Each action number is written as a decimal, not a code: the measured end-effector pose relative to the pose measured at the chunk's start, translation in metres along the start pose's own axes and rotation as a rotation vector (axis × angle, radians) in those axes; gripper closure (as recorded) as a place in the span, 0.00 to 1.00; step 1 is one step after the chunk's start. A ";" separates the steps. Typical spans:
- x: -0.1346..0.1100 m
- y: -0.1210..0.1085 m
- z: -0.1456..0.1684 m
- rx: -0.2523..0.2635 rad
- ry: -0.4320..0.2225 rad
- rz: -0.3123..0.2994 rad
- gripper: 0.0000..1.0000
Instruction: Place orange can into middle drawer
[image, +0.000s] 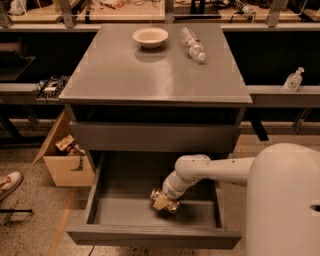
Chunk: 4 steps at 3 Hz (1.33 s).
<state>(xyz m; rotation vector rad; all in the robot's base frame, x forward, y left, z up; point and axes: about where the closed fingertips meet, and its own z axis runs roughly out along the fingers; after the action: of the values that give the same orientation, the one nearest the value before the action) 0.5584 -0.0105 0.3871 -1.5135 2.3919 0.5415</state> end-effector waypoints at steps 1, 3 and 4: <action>-0.005 0.006 -0.011 0.007 -0.011 -0.015 0.12; -0.008 0.010 -0.032 0.032 -0.034 -0.027 0.00; -0.004 0.003 -0.057 0.077 -0.070 -0.011 0.00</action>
Offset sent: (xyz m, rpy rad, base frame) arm -0.0094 -0.0017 0.0417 0.0140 -0.0565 0.0185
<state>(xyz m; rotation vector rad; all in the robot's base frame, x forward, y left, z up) 0.5565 -0.0318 0.4405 -1.4503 2.3232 0.4861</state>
